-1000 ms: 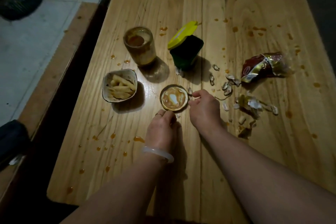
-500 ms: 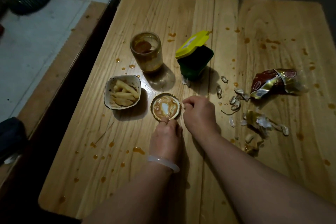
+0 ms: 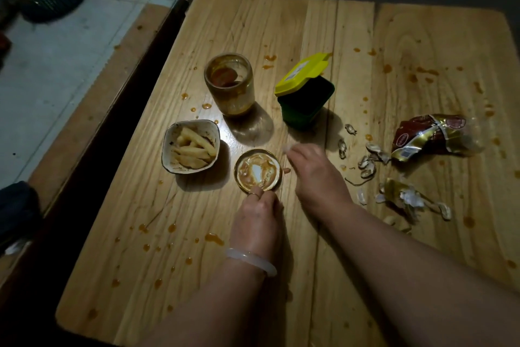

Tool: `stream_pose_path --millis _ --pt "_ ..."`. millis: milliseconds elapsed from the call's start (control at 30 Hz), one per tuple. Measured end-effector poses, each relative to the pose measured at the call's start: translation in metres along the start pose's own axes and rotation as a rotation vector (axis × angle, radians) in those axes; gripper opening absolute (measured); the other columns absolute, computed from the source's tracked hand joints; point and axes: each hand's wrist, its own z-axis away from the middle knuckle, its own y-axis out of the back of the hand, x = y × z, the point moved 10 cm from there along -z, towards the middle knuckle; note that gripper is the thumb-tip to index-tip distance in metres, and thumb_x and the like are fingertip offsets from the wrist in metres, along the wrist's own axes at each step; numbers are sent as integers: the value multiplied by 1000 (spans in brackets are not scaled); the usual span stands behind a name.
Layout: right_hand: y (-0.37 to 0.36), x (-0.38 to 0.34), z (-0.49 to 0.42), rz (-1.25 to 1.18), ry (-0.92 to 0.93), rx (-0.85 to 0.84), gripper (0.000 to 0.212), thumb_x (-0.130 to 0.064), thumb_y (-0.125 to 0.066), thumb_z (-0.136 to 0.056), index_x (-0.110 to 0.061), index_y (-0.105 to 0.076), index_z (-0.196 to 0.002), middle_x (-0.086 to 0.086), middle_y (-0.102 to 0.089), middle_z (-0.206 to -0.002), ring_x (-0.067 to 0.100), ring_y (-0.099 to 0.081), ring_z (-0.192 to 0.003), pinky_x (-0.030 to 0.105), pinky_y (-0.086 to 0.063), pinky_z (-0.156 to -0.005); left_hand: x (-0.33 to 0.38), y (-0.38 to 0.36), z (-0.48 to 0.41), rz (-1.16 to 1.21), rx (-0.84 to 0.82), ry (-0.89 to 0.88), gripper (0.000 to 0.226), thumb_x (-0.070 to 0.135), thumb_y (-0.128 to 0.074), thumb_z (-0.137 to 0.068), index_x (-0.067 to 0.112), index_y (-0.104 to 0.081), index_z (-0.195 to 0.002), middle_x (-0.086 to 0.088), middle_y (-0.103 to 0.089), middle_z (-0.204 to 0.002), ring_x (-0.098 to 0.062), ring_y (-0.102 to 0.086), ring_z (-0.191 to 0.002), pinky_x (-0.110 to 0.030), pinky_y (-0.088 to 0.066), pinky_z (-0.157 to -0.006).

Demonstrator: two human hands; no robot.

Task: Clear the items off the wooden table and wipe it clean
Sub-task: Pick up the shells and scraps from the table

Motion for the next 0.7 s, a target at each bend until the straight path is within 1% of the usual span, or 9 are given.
stream_pose_path --millis 100,133,200,300,400,500,600,667,700 --pt "7 -7 31 -2 154 113 36 0 -65 -78 -15 -68 -111 1 -64 -105 21 -55 -101 38 -51 -83 1 -1 -1 1 3 -11 22 24 -50 -95 11 -64 -105 -4 -56 -110 -21 -55 -94 -22 -34 -72" --pt "12 -6 37 -10 179 152 30 -3 -66 -77 -14 -70 -105 1 -65 -96 22 -56 -94 38 -50 -81 3 -2 -1 0 -5 -16 22 24 -50 -95 11 -63 -106 -4 -56 -111 -21 -55 -94 -23 -34 -71" --pt "26 5 36 -52 112 230 25 -6 -58 -79 -14 -71 -98 2 -65 -91 23 -56 -92 40 -47 -82 8 -5 0 -2 -22 -37 22 24 -48 -96 13 -61 -110 -4 -54 -113 -22 -54 -95 -24 -37 -72" --pt "42 33 10 -93 -124 285 32 -4 -50 -86 -13 -69 -111 7 -59 -110 25 -48 -109 43 -46 -91 20 -9 -1 16 -11 -70 22 23 -46 -97 16 -56 -116 -1 -50 -117 -19 -53 -97 -24 -39 -75" --pt "40 44 -21 -10 -220 162 36 -13 -44 -96 -16 -55 -130 6 -43 -140 25 -32 -134 42 -33 -109 30 -11 -5 30 10 -92 26 19 -45 -97 17 -50 -123 -1 -43 -128 -19 -56 -97 -26 -45 -74" --pt "28 45 -31 59 -186 17 32 -18 -41 -99 -13 -51 -128 7 -45 -138 23 -32 -134 38 -24 -114 38 -18 -8 -15 -57 -113 48 15 -44 -97 17 -32 -143 -1 -26 -148 -21 -52 -116 -26 -45 -89" --pt "19 37 -16 84 -69 -32 41 -14 -43 -96 -14 -46 -138 5 -44 -140 21 -33 -133 33 -21 -114 43 -23 -9 -53 -68 -126 54 16 -42 -98 16 -21 -148 -2 -20 -154 -19 -39 -132 -27 -38 -102" --pt "16 33 0 48 -13 -27 49 -9 -46 -93 -13 -45 -142 4 -43 -146 20 -31 -138 31 -21 -114 43 -28 -9 -71 -74 -129 51 16 -42 -98 14 -28 -146 -4 -25 -151 -20 -42 -128 -26 -40 -98" --pt "17 31 10 24 10 -14 49 -5 -48 -90 -11 -51 -138 5 -48 -143 21 -35 -136 31 -24 -113 44 -29 -7 -75 -66 -138 47 15 -46 -96 13 -37 -142 -6 -33 -145 -22 -49 -120 -26 -45 -88"
